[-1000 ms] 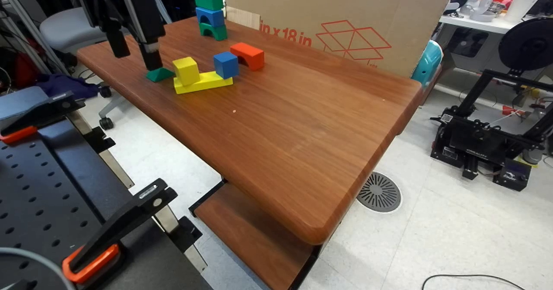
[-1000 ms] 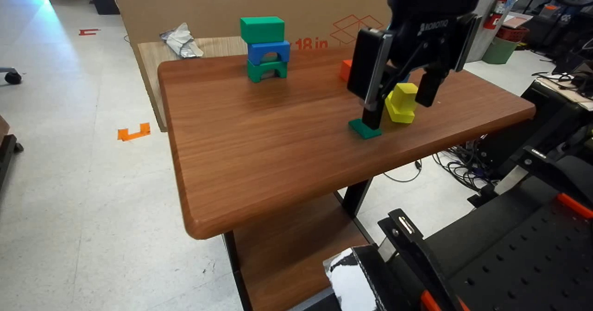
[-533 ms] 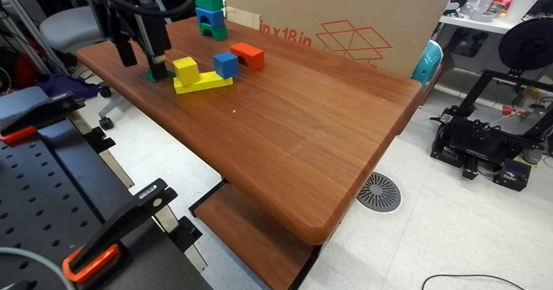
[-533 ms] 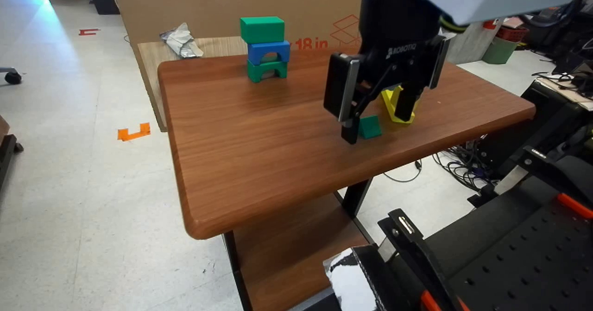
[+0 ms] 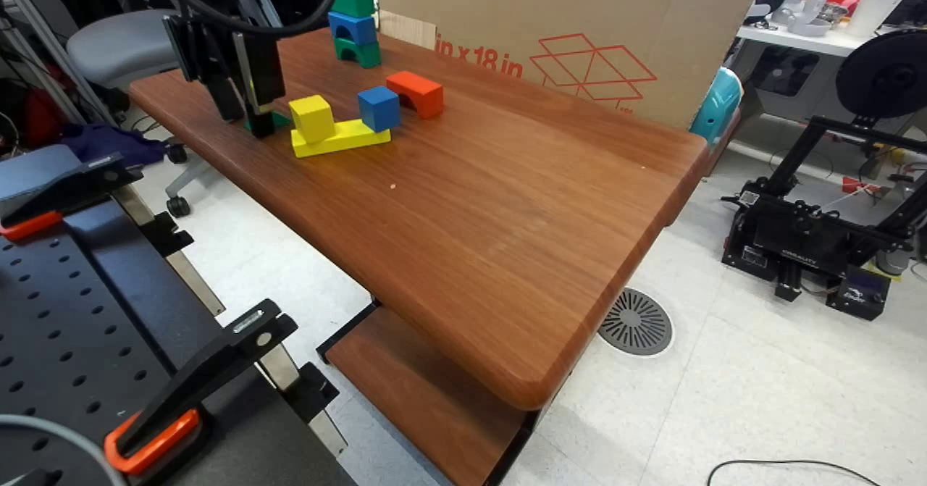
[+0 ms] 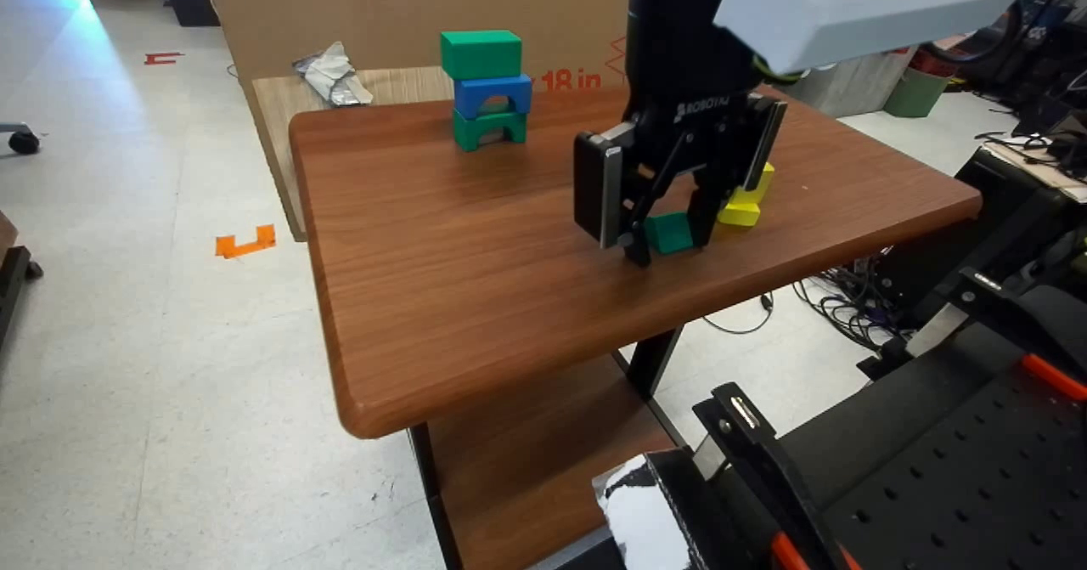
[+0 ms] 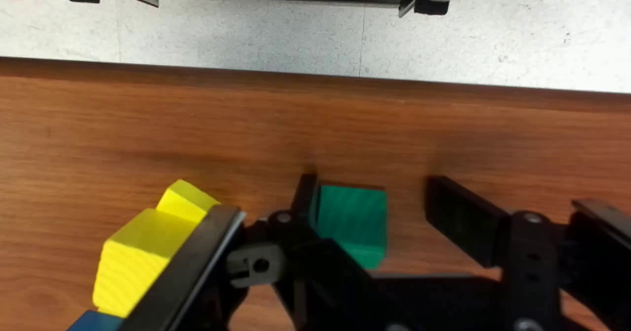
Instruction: Put the green block on top of the yellow blocks
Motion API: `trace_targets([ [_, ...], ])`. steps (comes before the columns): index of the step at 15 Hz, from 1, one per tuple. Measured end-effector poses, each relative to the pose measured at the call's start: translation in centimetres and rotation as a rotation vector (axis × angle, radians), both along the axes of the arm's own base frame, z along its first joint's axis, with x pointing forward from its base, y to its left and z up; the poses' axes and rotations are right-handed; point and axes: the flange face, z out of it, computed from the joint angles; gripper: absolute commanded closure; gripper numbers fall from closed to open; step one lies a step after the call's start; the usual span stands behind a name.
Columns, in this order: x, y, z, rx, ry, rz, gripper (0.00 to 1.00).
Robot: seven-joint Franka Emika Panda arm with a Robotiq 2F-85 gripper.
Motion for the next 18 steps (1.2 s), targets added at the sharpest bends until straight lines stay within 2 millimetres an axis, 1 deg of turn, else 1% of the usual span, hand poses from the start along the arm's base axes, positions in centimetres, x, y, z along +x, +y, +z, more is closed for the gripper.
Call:
trace_targets([
  [2,0.3,-0.5,0.2,-0.002,-0.006,-0.01,0.85],
  [6,0.5,-0.8,0.6,-0.003,-0.016,-0.016,0.87],
  [7,0.4,-0.8,0.8,-0.002,-0.018,-0.015,0.9],
  [8,0.4,-0.7,1.3,-0.001,-0.025,-0.013,0.91],
  [10,-0.5,-0.2,2.1,0.003,-0.03,0.0,0.91],
  [12,-1.5,0.4,3.5,0.011,-0.046,0.012,0.91],
  [14,-2.3,0.6,5.5,0.024,-0.072,0.004,0.91],
  [16,-2.9,0.2,7.4,0.04,-0.101,-0.025,0.91],
  [18,-3.4,-0.8,9.1,0.059,-0.125,-0.07,0.91],
])
